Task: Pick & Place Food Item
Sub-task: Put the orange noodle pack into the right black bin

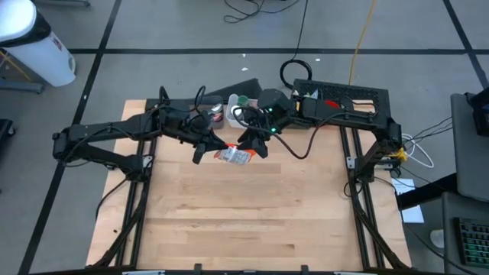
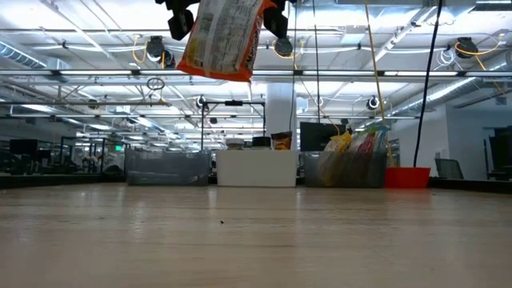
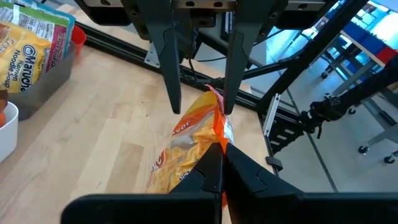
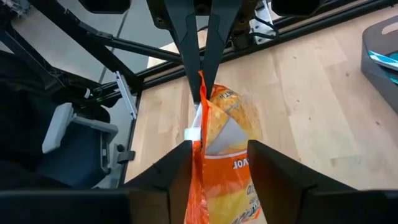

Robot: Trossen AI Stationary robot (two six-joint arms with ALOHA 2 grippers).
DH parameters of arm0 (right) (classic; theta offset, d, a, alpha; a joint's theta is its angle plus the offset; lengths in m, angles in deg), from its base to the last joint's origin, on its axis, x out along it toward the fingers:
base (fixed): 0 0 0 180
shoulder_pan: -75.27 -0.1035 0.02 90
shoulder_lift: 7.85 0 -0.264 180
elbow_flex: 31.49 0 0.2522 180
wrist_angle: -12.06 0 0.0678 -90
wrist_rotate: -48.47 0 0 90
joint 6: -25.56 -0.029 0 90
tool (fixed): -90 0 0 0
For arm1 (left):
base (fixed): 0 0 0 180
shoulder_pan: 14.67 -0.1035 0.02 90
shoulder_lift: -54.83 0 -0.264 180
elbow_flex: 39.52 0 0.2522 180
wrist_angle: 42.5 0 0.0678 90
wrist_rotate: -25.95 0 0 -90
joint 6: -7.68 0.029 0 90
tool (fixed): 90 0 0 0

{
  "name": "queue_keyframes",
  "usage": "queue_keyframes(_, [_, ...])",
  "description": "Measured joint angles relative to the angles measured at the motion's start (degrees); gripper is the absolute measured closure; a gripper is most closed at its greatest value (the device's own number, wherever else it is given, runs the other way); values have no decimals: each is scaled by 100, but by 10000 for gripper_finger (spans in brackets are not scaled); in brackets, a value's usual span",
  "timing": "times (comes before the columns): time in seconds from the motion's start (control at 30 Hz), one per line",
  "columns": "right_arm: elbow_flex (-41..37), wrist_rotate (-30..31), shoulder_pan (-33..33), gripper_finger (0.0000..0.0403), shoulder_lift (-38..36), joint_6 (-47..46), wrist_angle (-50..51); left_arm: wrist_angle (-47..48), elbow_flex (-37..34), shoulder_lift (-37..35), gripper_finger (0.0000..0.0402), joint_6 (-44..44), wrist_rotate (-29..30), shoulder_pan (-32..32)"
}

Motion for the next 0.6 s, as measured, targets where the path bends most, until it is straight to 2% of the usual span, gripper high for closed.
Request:
queue_keyframes(0.3, [-2, -6, -26, 319, 0, -95, 0, -142, 0, 4, 398, 18, 49, 0])
queue_keyframes(0.6, [-2, -6, -114, 332, 0, -106, -2, -279, 0, 4, 398, 8, 50, 0])
